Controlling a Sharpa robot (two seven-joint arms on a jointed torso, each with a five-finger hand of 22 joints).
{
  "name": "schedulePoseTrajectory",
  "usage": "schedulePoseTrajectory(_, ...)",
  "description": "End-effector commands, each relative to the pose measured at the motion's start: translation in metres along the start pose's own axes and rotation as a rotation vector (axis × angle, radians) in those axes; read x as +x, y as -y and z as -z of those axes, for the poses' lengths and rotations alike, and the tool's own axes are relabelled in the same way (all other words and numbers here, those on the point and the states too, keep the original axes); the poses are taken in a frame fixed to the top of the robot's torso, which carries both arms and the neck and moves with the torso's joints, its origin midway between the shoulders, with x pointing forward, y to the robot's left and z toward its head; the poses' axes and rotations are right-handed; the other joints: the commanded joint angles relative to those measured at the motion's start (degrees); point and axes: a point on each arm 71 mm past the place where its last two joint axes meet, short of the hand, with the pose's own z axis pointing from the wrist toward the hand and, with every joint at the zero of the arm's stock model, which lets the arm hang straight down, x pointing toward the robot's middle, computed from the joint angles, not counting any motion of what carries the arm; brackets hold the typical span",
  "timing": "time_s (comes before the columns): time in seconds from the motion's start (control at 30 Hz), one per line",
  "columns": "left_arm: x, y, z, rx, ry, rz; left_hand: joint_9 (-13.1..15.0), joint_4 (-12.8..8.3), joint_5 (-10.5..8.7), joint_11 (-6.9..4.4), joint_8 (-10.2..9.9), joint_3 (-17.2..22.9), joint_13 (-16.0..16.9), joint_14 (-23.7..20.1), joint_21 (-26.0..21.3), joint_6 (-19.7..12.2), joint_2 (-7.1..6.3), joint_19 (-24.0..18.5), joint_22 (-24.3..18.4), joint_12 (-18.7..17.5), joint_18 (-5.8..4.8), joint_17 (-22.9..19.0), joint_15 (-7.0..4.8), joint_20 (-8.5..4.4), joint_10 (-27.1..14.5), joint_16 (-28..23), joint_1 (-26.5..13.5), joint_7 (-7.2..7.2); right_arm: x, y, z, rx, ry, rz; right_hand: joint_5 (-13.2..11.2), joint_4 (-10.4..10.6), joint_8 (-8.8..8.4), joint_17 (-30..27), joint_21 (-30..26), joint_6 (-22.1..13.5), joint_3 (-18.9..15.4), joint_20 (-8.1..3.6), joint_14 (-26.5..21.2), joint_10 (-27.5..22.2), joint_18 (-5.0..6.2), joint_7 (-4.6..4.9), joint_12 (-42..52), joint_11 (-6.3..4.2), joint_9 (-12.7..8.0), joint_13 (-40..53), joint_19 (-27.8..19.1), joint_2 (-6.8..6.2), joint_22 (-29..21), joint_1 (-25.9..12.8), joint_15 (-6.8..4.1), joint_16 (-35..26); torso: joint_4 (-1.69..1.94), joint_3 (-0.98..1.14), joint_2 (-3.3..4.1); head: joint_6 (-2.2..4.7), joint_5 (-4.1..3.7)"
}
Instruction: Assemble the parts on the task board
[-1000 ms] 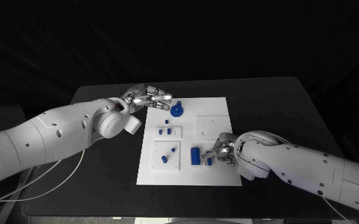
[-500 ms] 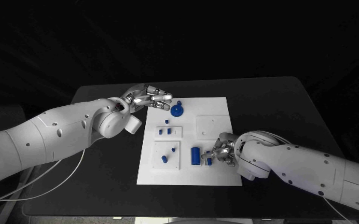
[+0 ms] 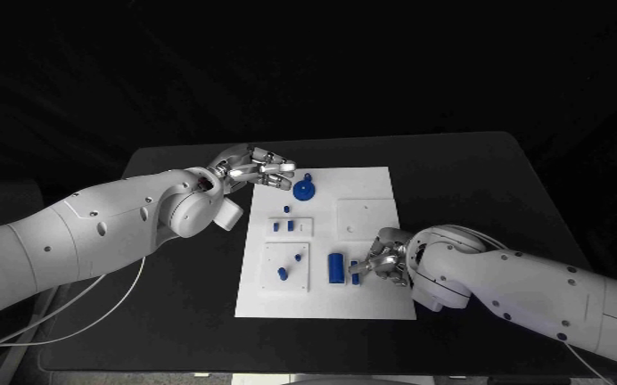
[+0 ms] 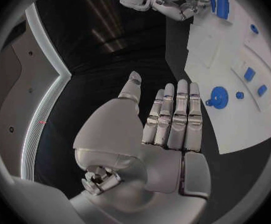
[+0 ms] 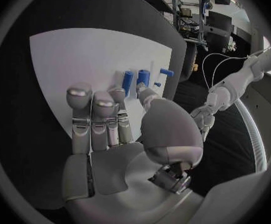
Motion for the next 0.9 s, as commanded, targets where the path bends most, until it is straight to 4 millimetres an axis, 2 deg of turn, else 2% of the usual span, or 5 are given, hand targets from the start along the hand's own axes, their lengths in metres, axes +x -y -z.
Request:
schedulePoseTrajectory(0.03, 0.0018, 0.0012, -0.0005, 0.008, -0.014, 0.002, 0.0, 0.5, 0.23, -0.03, 0.3, 0.0, 0.1, -0.5, -0.1, -0.2, 0.28, -0.2, -0.1, -0.1, 0.18, 0.1, 0.13, 0.01, -0.5, -0.2, -0.4, -0.08, -0.0014, -0.0005, 0.0013, -0.010, 0.006, 0.033, 0.0, 0.0, 0.19, 0.0, -0.2, 0.1, 0.3, -0.23, 0.2, 0.2, -0.01, 0.29, -0.2, 0.06, 0.1, 0.0, 1.0, 0.28, 5.3, -0.4, -0.27, -0.1, 0.01, -0.02, 0.00, 0.06, -0.06)
schedulePoseTrajectory(0.27, 0.0015, 0.0010, -0.0004, 0.007, -0.013, 0.002, 0.0, 0.5, 0.23, -0.03, 0.3, 0.0, 0.1, -0.5, -0.1, -0.2, 0.28, -0.2, -0.1, -0.1, 0.18, 0.1, 0.13, 0.01, -0.5, -0.2, -0.4, -0.08, -0.0050, 0.0042, 0.0015, 0.002, 0.008, 0.043, 0.0, -0.3, 0.19, 0.0, -0.1, 0.2, 0.6, -0.21, 0.2, 0.2, -0.01, 0.28, -0.2, 0.04, 0.1, 0.0, 1.0, 0.50, 5.3, -0.1, -0.25, -0.1, 0.05, 0.00, 0.00, 0.02, -0.10)
schedulePoseTrajectory(0.4, 0.0014, 0.0009, -0.0003, 0.006, -0.013, 0.002, 0.0, 0.5, 0.23, -0.03, 0.3, 0.0, 0.1, -0.5, -0.1, -0.2, 0.28, -0.2, -0.1, -0.1, 0.18, 0.1, 0.13, 0.01, -0.5, -0.2, -0.4, -0.08, -0.0046, 0.0060, 0.0017, 0.007, -0.012, 0.058, 0.0, -2.6, 0.19, 0.0, -0.1, 0.4, 1.7, -0.22, 0.2, 0.1, -0.02, 0.18, -0.2, -0.07, 0.1, 0.0, 0.9, 1.03, 5.3, 2.0, -0.29, -0.2, 0.02, 0.01, -0.01, -0.02, -0.09)
schedulePoseTrajectory(0.53, 0.0014, 0.0009, -0.0003, 0.005, -0.013, 0.002, 0.0, 0.5, 0.23, -0.03, 0.3, 0.0, 0.1, -0.5, -0.1, -0.2, 0.28, -0.2, -0.1, -0.1, 0.18, 0.1, 0.13, 0.01, -0.5, -0.2, -0.4, -0.08, -0.0018, 0.0052, 0.0028, -0.001, -0.046, 0.074, 0.0, -4.6, 0.20, 0.0, -0.2, 0.6, 2.3, -0.21, 0.2, 0.0, -0.09, 0.16, -0.2, -0.06, 0.0, -0.1, 0.8, 0.27, 5.3, 1.7, -0.24, -0.2, 0.03, 0.03, 0.01, -0.03, -0.08)
schedulePoseTrajectory(0.9, 0.0013, 0.0007, -0.0001, 0.004, -0.014, 0.001, 0.0, 0.3, 0.26, -0.03, 0.3, -0.1, 0.1, -0.5, -0.1, -0.1, 0.47, -0.2, -0.1, -0.1, 0.18, 0.1, 0.13, 0.01, -0.5, -0.2, -0.2, -0.10, 0.0046, 0.0025, 0.0062, -0.025, -0.104, 0.088, -0.1, -4.8, 0.18, 0.1, -0.2, 0.9, 1.2, -0.22, 0.2, 0.0, -0.14, 0.16, -0.2, -0.04, 0.1, 0.0, 0.8, -0.67, 5.3, 1.2, -0.24, -0.1, 0.00, -0.01, -0.01, -0.07, -0.11)
